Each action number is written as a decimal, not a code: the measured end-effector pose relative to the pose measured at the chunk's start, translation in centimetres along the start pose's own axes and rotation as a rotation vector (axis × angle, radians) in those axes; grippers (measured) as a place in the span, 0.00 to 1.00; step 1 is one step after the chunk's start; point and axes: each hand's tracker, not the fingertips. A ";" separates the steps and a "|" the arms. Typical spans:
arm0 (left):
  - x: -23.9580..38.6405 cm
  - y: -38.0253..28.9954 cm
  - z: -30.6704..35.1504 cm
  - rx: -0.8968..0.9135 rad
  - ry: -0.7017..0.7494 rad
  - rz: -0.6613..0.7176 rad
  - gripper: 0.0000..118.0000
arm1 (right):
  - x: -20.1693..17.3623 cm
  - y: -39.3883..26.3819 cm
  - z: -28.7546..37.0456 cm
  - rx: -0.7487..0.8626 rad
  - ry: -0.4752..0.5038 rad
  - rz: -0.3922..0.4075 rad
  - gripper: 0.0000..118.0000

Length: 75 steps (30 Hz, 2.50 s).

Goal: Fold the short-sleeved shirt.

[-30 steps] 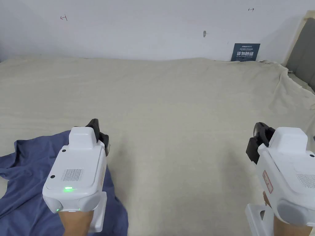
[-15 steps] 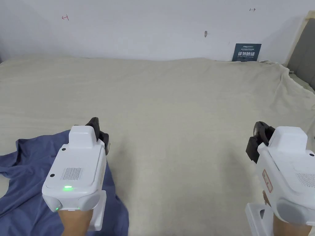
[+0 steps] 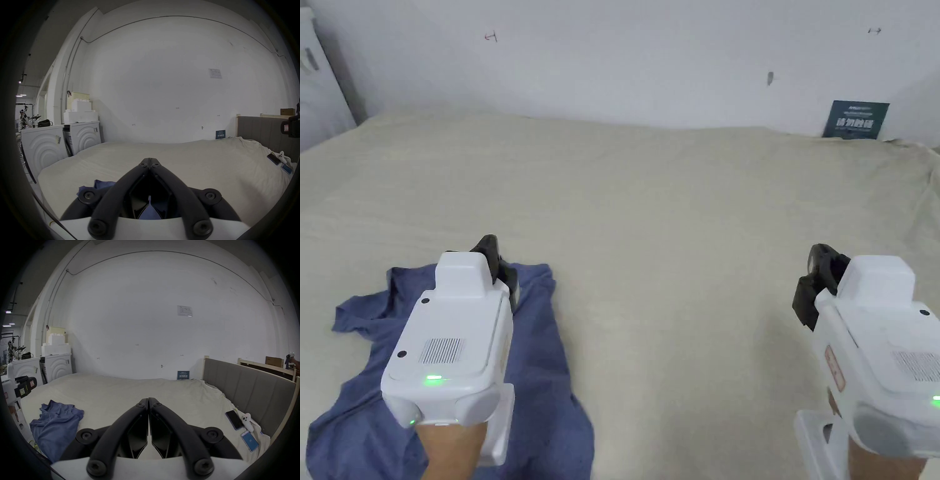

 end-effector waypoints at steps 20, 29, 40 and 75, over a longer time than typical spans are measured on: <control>-15.7 -0.6 6.6 -0.032 0.371 -0.024 0.00 | -16.7 1.6 -2.9 0.006 0.361 0.022 0.00; -18.0 -1.1 8.1 -0.047 0.425 -0.020 0.00 | -19.1 1.4 -3.1 0.000 0.418 0.031 0.00; -17.7 -1.4 5.8 -0.116 0.299 0.009 0.00 | -18.4 1.5 -3.5 -0.006 0.406 0.046 0.00; -10.3 -14.2 -18.5 -1.041 0.011 0.102 0.26 | -12.0 -3.8 -10.6 -0.176 0.240 0.070 0.00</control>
